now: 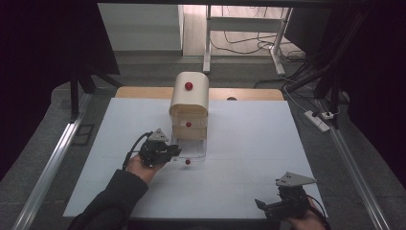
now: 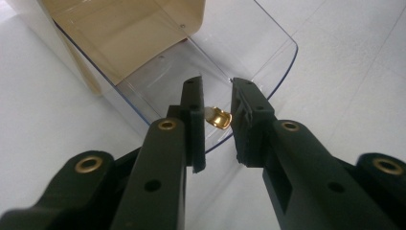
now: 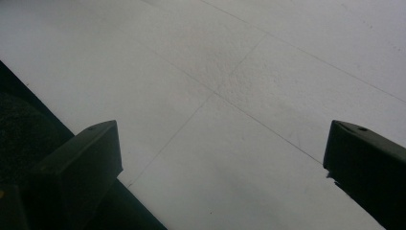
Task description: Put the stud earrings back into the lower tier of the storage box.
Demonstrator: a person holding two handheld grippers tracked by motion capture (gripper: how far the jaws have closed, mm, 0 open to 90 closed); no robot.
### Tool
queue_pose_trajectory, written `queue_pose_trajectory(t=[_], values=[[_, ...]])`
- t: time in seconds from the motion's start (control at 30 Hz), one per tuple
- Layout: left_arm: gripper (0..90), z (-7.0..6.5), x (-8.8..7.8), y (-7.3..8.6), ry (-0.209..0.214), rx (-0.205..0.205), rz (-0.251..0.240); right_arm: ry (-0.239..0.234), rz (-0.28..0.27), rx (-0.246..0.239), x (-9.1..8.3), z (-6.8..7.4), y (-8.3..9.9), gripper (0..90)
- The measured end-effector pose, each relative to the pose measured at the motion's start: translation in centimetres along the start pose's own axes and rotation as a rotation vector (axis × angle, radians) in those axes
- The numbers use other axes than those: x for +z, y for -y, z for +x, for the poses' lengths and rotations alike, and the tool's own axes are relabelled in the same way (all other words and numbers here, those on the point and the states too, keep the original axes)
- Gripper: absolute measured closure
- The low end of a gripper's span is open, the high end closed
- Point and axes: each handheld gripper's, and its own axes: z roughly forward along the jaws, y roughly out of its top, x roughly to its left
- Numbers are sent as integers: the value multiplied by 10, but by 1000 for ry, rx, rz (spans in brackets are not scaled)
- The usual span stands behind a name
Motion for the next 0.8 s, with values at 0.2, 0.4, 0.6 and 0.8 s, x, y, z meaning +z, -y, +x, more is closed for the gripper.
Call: queue_pose_trajectory(t=[0.2,0.4,0.6,0.8], values=[[747,2,6,-3,-12,10,8,-1,1,0,0,0,0,0],[747,4,15,-6,-19,13,19,0,2,1,0,0,0,0],[746,7,22,-8,-26,13,36,0,2,1,-1,0,1,0],[744,8,28,-7,-29,11,56,1,2,0,-1,0,1,0]])
